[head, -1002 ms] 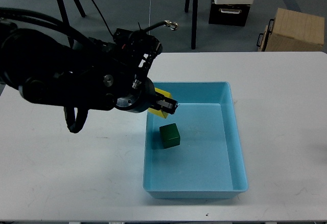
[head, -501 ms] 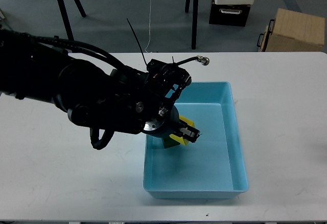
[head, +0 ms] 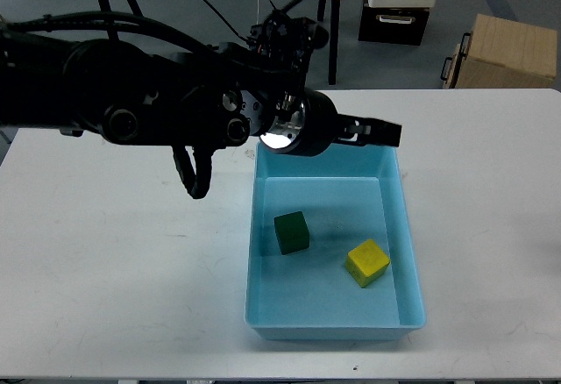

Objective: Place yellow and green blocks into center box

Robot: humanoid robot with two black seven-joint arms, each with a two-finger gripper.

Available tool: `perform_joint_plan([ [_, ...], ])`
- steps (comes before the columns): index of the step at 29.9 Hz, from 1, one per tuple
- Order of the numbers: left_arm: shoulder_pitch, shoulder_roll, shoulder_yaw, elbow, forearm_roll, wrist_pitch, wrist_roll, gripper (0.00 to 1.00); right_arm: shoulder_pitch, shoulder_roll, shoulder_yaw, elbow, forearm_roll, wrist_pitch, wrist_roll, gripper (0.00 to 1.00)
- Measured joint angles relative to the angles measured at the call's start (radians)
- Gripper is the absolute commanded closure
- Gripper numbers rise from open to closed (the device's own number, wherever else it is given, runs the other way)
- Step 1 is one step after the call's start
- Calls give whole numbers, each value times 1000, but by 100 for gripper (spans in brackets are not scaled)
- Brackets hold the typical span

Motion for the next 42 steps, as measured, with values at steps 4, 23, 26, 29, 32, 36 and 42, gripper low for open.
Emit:
perform_joint_plan([
  [4, 157, 34, -360, 72, -5, -59, 69, 0, 8, 8, -4, 0, -4, 0, 0, 0],
  [23, 827, 60, -1608, 36, -308, -389, 151, 0, -38, 74, -16, 113, 1, 0, 93, 0],
  [26, 1007, 87, -1704, -83, -309, -409, 154, 0, -89, 87, -13, 159, 1, 0, 113, 0],
  [29, 1223, 96, -1828, -221, -315, -411, 159, 0, -177, 104, 7, 233, 1, 0, 119, 0],
  [32, 1462, 76, -1923, -359, -353, -412, 161, 0, -231, 135, 23, 267, 1, 0, 120, 0],
  [36, 1770, -15, -1968, -516, -391, -412, 169, 0, -246, 206, 8, 269, -13, 0, 121, 0],
  [42, 2026, -146, -1997, -572, -408, -412, 210, 0, -310, 289, -49, 277, -120, 0, 119, 0],
])
